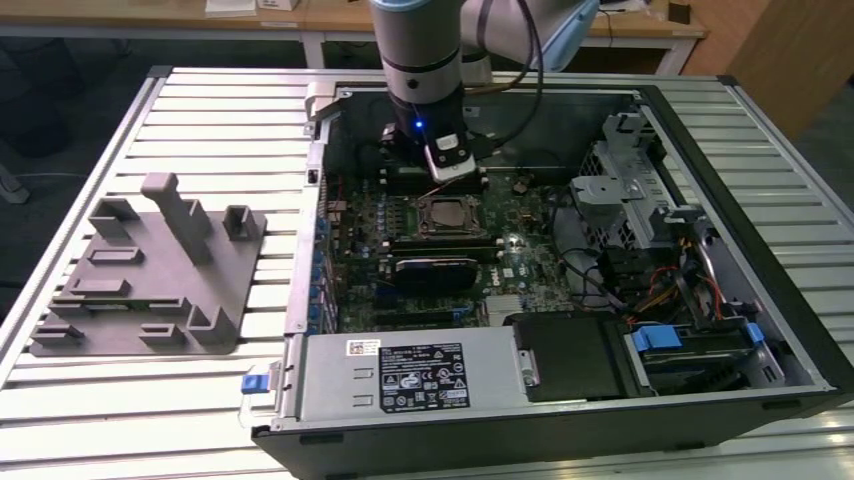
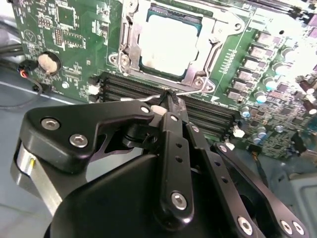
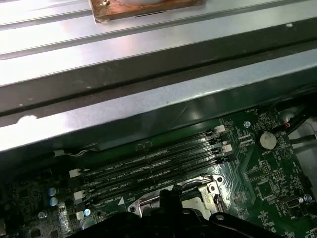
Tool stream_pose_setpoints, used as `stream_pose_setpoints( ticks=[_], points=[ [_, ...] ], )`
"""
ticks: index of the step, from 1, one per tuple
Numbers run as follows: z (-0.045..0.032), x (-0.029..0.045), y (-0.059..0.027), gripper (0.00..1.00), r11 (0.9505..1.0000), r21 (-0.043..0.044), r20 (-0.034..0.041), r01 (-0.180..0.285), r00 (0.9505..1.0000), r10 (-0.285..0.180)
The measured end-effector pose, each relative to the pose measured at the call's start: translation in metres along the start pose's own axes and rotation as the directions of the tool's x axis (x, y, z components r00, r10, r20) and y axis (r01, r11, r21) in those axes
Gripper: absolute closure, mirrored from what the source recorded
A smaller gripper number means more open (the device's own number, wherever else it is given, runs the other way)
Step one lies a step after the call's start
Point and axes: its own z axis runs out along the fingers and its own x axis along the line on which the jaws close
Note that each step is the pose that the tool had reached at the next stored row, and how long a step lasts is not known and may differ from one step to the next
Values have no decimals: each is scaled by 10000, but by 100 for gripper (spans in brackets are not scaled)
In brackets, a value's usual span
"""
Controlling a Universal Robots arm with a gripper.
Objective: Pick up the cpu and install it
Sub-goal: 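Install the first cpu locking lever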
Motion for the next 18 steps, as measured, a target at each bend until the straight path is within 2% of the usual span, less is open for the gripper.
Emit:
stream_pose_setpoints(
  ticks=[8,18],
  points=[
    [66,-21,-2,89,9999,-19,104,-170,9998,170],
    [114,-14,70,89,9998,-24,112,-184,9998,185]
  ],
)
